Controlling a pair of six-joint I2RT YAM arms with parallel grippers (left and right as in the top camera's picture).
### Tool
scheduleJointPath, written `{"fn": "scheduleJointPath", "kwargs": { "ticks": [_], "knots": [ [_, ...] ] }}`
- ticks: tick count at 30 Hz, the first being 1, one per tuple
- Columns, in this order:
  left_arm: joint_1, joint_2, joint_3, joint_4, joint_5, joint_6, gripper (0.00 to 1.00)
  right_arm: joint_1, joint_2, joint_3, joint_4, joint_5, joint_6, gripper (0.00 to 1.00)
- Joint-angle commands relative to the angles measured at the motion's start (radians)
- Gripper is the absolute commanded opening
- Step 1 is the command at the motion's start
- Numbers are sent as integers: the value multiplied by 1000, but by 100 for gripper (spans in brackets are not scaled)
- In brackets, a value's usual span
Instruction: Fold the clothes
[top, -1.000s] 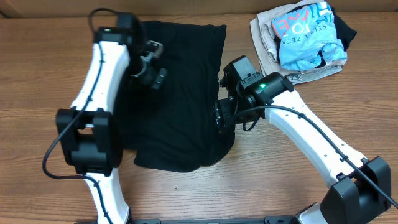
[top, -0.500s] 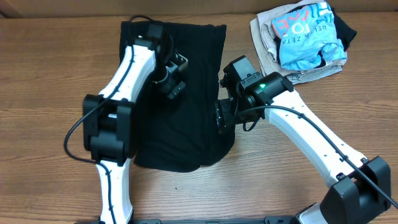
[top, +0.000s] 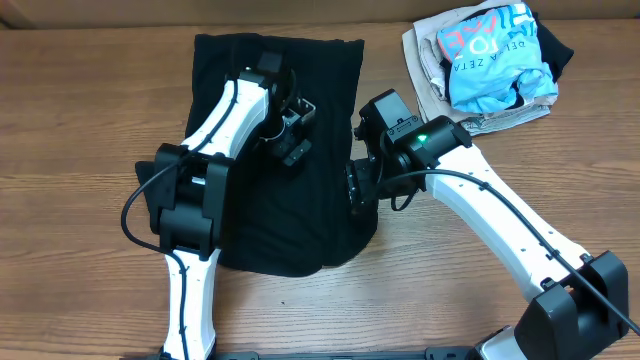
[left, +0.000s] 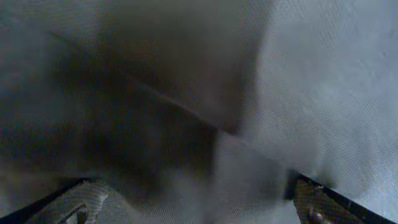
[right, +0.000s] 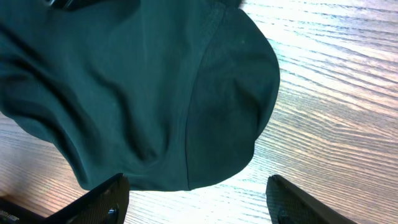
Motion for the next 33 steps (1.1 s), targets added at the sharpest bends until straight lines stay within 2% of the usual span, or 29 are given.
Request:
{"fn": "scheduleJointPath", "kwargs": {
  "ticks": [1,8,12,27,29,33],
  "knots": [
    [47,27,-5,28,-40,-164,100,-3,-18,2,4,7,2,74],
    [201,27,-5,-4,-52,-434,100,-3,-18,2,4,7,2,75],
    [321,27,-5,-58,-51,-526,100,-3,-18,2,5,7,2,75],
    [677,27,-5,-212,-37,-524,100,-2,-18,2,47,-12,6,75],
    [700,27,-5,-222,-13,-504,100,1,-14,2,66,-71,14,73],
    [712,21,-2,-225,121,-445,100,33,19,0,105,-145,138,69]
  ]
}}
